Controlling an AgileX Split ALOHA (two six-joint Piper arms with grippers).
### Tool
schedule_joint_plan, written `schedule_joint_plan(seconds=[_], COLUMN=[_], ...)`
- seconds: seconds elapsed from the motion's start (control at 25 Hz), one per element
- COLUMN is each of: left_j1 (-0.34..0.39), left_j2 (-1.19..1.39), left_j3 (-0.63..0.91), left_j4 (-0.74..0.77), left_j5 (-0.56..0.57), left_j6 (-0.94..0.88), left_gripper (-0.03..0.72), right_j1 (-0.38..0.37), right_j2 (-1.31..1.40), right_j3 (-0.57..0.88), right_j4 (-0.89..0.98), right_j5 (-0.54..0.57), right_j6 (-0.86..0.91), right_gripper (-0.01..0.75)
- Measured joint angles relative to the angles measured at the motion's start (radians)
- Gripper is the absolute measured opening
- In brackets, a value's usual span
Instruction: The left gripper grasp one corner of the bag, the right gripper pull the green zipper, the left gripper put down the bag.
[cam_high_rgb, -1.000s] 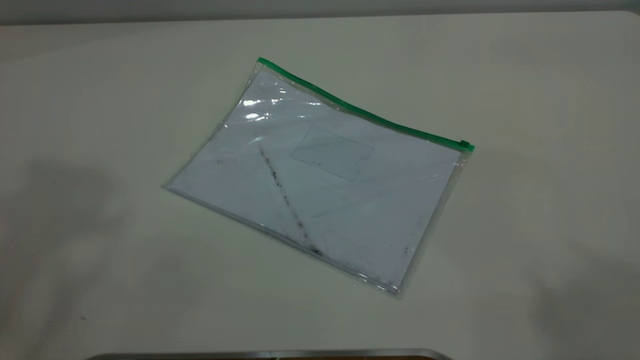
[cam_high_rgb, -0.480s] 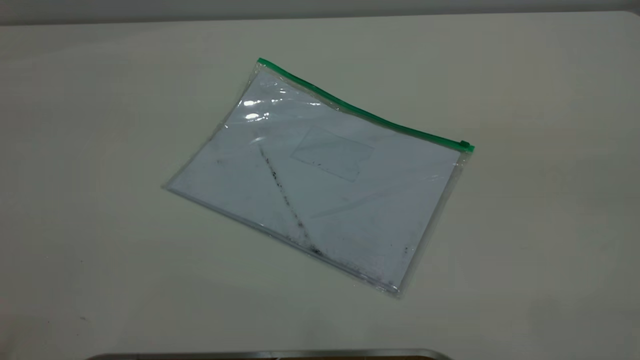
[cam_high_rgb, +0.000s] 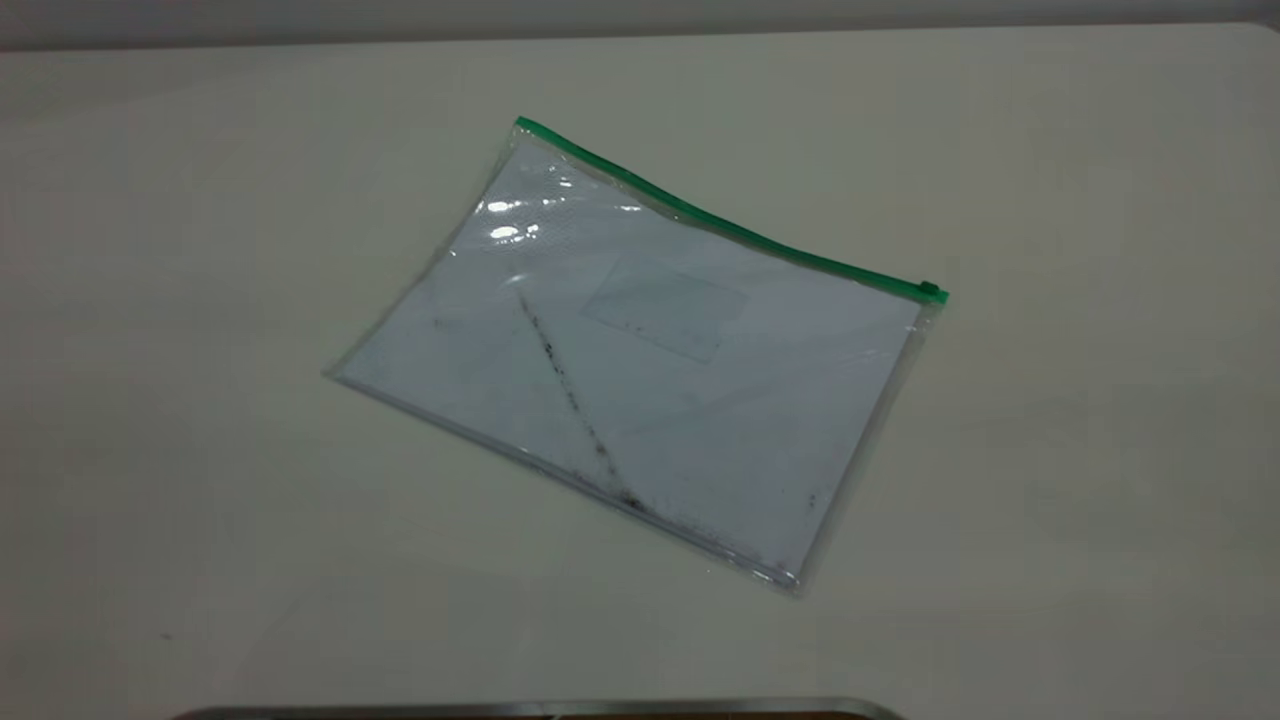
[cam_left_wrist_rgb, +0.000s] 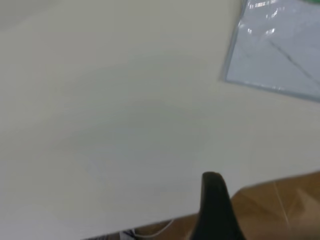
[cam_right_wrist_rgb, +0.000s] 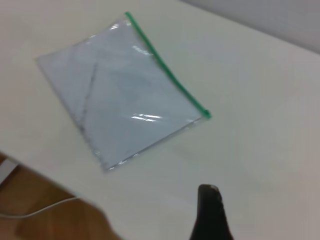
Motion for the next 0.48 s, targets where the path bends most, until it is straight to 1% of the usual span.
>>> schedule_joint_plan(seconds=[0.12, 0.28, 0.48], left_j1=[0.000, 0.000, 0.000], left_j2=[-0.058, -0.106, -0.112], left_j3=[0.073, 0.141, 0.151], left_j4=[0.000, -0.003, -0.024], left_j5=[0.000, 0.000, -0.005], left_j6=[0.000, 0.002, 0.003], left_gripper=[0.590, 0.590, 0.590], right_j1=[0.000, 0.000, 0.000], right_j2=[-0.021, -0.021, -0.021], right_j3=[0.040, 0.044, 0.054], right_j4=[-0.012, -0.016, -0.016], right_j5=[-0.007, 0.012, 0.015], right_j6=[0.000, 0.001, 0.001], right_gripper=[0.578, 0.578, 0.578])
